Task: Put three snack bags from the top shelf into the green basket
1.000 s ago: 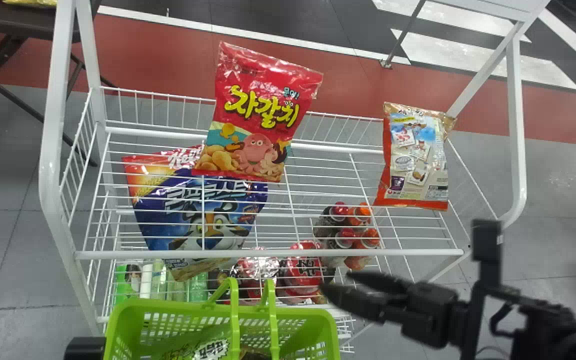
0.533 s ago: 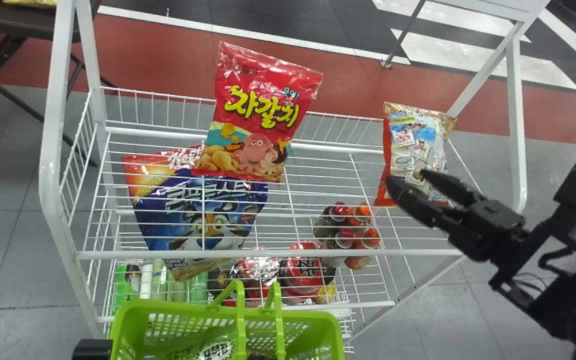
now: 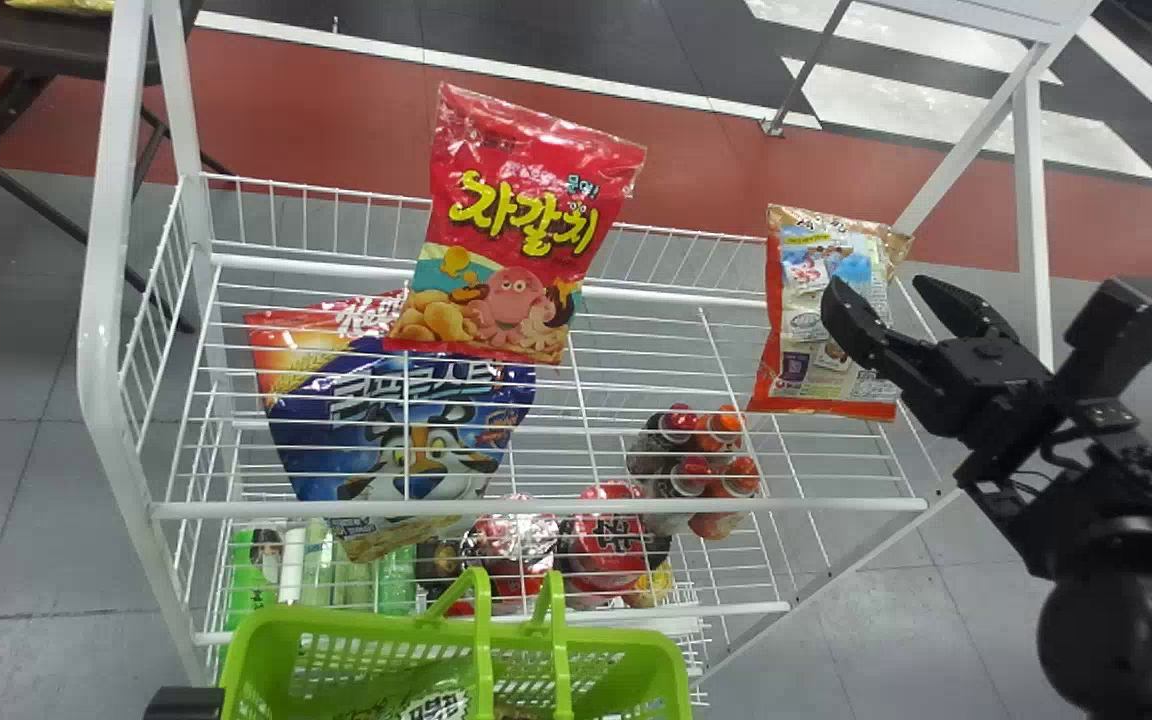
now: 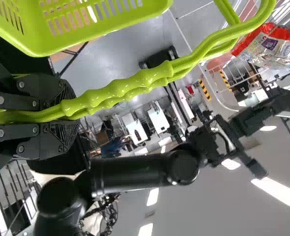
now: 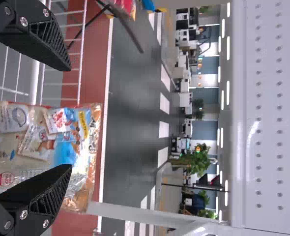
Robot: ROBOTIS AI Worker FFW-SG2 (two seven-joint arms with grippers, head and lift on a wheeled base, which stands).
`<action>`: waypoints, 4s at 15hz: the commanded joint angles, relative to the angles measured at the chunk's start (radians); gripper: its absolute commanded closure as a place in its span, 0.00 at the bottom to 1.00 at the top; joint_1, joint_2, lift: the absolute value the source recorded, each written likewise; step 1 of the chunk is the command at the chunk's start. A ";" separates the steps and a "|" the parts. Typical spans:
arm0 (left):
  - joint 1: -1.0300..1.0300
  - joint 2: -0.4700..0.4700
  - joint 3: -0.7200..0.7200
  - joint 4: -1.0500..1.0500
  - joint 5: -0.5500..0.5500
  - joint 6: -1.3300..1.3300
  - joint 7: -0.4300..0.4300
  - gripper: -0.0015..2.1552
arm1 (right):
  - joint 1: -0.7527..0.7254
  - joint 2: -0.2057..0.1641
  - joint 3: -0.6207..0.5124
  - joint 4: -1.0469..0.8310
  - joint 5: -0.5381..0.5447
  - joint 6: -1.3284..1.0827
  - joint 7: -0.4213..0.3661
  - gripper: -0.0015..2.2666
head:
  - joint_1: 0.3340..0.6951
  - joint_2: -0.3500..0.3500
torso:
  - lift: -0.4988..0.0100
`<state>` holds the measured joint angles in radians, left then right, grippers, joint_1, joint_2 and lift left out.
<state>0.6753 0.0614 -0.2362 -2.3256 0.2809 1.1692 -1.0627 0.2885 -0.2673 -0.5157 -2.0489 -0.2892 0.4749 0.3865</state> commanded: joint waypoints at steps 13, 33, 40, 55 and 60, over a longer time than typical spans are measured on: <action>-0.005 -0.006 0.003 0.015 -0.005 -0.001 -0.002 0.74 | -0.114 -0.050 0.069 0.181 -0.008 0.120 -0.026 0.94 | 1.00 0.00 | 0.89; -0.029 -0.011 0.015 0.041 0.008 -0.016 -0.005 0.74 | 0.268 0.138 -0.245 -0.413 -0.420 0.877 0.267 0.94 | 1.00 0.00 | 0.89; -0.040 -0.006 0.037 0.040 0.031 -0.022 -0.006 0.74 | 0.345 0.137 -0.103 -0.410 -0.332 1.097 0.344 0.94 | 1.00 0.00 | 0.89; -0.028 -0.002 0.038 0.028 0.035 -0.029 -0.016 0.74 | 0.402 0.076 0.238 -0.287 -0.064 0.844 0.264 0.65 | 1.00 0.00 | 0.89; -0.028 -0.006 0.040 0.032 0.037 -0.041 -0.022 0.74 | 0.408 0.076 0.083 -0.404 -0.162 0.969 0.313 0.01 | 1.00 0.00 | 0.89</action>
<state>0.6473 0.0566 -0.1962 -2.2947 0.3176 1.1339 -1.0846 0.6962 -0.1918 -0.3943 -2.4169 -0.4150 1.4036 0.6869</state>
